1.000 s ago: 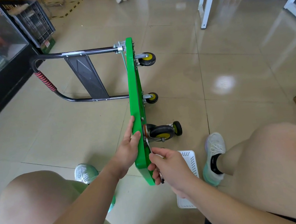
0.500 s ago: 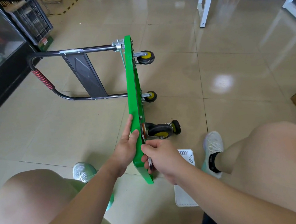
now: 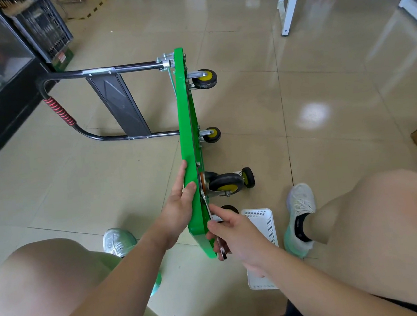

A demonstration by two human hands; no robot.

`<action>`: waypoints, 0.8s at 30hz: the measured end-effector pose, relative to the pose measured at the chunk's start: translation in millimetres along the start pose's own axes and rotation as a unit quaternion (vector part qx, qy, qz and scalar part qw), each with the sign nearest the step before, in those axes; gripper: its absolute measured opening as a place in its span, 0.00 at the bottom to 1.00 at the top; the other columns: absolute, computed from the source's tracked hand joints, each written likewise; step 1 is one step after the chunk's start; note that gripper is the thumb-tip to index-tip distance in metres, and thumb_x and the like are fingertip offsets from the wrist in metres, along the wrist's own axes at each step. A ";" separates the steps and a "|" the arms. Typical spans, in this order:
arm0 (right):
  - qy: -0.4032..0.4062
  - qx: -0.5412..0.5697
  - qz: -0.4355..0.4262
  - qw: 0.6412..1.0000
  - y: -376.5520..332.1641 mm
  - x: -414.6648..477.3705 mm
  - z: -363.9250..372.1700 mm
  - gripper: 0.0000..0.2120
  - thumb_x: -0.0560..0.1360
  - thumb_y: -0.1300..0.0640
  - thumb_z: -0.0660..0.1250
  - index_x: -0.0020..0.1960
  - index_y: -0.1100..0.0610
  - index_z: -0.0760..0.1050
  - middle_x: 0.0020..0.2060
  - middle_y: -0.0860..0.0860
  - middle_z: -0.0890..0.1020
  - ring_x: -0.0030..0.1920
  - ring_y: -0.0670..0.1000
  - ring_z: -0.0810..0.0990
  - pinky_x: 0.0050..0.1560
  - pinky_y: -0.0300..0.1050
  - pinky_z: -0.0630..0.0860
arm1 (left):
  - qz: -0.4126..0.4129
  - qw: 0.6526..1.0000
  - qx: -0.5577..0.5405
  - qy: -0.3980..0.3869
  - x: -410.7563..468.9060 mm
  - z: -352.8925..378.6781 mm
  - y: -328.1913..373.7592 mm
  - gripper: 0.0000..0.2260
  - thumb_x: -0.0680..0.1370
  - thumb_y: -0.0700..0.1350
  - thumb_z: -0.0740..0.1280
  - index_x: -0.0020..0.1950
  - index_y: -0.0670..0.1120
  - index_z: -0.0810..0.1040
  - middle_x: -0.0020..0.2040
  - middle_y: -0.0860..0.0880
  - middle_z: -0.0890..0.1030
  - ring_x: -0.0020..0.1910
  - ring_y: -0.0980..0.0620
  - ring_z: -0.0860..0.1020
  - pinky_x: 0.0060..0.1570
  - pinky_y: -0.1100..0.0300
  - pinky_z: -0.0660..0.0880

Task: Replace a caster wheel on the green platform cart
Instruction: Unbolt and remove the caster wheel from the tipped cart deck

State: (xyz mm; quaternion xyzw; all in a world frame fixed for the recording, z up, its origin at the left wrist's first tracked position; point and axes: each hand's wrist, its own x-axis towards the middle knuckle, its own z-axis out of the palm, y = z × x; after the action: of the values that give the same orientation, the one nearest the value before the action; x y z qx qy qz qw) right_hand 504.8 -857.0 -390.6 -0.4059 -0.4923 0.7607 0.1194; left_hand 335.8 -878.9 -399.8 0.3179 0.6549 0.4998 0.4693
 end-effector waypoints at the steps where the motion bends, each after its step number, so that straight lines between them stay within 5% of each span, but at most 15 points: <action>1: -0.010 0.003 0.005 1.000 -0.5 -0.5 -1.3 0.22 0.83 0.60 0.64 0.73 0.42 0.71 0.37 0.48 0.82 0.35 0.50 0.76 0.38 0.45 0.74 | 0.000 1.000 -0.003 -0.002 -0.1 -0.2 0.0 0.21 0.83 0.58 0.57 0.68 0.84 0.59 0.73 0.55 0.74 0.66 0.49 0.79 0.69 0.43 0.75; 7: -0.006 -0.056 0.003 0.998 8.5 0.9 -6.8 0.28 0.82 0.62 0.64 0.78 0.43 0.63 0.39 0.47 0.86 0.35 0.47 0.78 0.43 0.46 0.78 | -0.009 1.000 -0.008 -0.002 0.5 -0.4 -0.6 0.22 0.87 0.53 0.55 0.68 0.84 0.58 0.75 0.54 0.72 0.68 0.49 0.78 0.69 0.43 0.74; 16: 0.006 -0.120 -0.022 0.993 16.0 7.0 -10.7 0.29 0.82 0.63 0.64 0.78 0.42 0.64 0.45 0.54 0.87 0.36 0.46 0.78 0.39 0.35 0.75 | -0.008 1.000 -0.011 0.000 -1.5 0.7 2.3 0.23 0.88 0.52 0.54 0.66 0.85 0.59 0.74 0.56 0.72 0.67 0.50 0.78 0.69 0.42 0.75; 24: 0.002 -0.088 0.006 0.996 17.0 -7.2 -18.2 0.29 0.80 0.66 0.66 0.76 0.45 0.66 0.38 0.52 0.86 0.36 0.51 0.81 0.42 0.46 0.80 | -0.013 1.000 -0.021 -0.001 -1.2 1.4 3.9 0.23 0.87 0.52 0.55 0.66 0.85 0.59 0.74 0.56 0.72 0.68 0.49 0.77 0.68 0.42 0.75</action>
State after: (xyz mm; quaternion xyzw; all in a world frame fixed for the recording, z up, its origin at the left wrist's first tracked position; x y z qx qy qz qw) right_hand 526.5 -857.6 -404.7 -0.4193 -0.5543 0.7146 0.0796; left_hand 337.4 -878.2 -395.8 0.2995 0.6479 0.5071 0.4831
